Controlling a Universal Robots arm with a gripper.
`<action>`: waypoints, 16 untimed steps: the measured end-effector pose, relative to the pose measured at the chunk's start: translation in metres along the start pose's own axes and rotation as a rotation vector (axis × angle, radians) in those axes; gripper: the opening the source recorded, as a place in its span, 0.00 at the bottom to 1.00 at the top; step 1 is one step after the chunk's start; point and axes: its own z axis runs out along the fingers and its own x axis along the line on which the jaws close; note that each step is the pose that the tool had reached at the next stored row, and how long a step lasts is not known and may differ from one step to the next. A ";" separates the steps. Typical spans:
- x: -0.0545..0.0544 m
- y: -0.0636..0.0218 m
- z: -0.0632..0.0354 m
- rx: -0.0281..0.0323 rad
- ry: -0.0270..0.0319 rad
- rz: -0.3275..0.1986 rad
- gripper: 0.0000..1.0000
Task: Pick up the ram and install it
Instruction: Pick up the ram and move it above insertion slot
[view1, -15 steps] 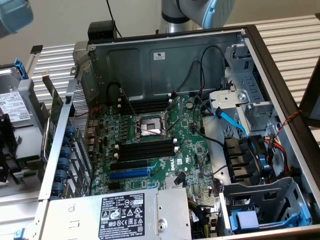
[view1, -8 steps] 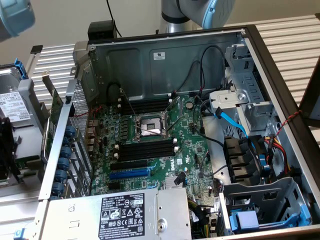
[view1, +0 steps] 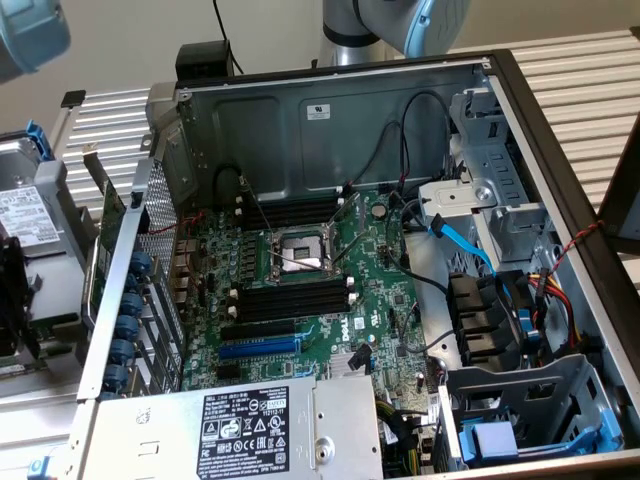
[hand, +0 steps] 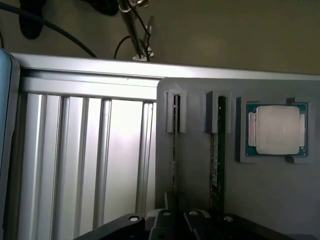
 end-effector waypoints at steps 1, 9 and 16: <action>0.000 0.0000 -0.0033 -0.0004 0.0001 0.000 0.12; 0.000 0.0002 -0.0388 -0.0006 0.0001 0.000 0.12; -0.001 -0.0026 -0.0702 -0.0004 0.0000 0.000 0.12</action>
